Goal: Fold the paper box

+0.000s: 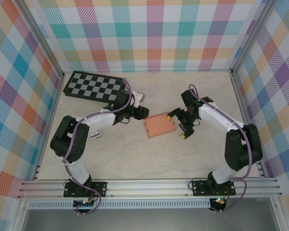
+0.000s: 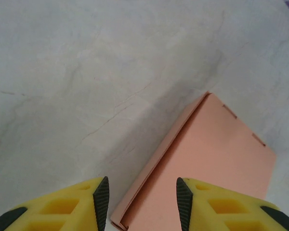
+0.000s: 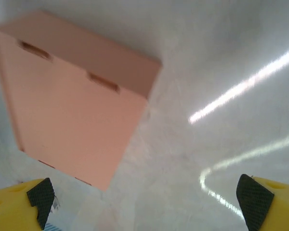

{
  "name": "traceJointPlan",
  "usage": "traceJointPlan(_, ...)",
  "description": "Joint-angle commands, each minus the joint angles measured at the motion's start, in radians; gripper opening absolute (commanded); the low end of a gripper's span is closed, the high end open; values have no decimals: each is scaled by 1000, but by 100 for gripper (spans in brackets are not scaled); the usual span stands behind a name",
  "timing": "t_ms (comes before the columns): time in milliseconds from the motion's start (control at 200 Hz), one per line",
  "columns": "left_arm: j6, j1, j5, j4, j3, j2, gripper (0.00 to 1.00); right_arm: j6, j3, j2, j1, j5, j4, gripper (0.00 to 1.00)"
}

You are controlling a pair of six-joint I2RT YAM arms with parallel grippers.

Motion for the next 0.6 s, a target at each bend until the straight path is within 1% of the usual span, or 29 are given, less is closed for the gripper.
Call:
traceJointPlan(0, -81, 4, 34, 2, 79, 63, 43, 277, 20, -11, 24, -36, 96, 100)
traceJointPlan(155, -187, 4, 86, -20, 163, 158, 43, 332, -28, 9, 38, -20, 216, 100)
traceJointPlan(360, -313, 4, 202, 11, 156, 200, 42, 385, -107, 28, 64, -9, 370, 100)
traceJointPlan(420, -341, 4, 208, 15, 148, 207, 42, 401, -128, 29, 68, 10, 402, 100)
traceJointPlan(595, -357, 6, 196, 12, 132, 210, 42, 444, -174, 53, 69, 28, 496, 100)
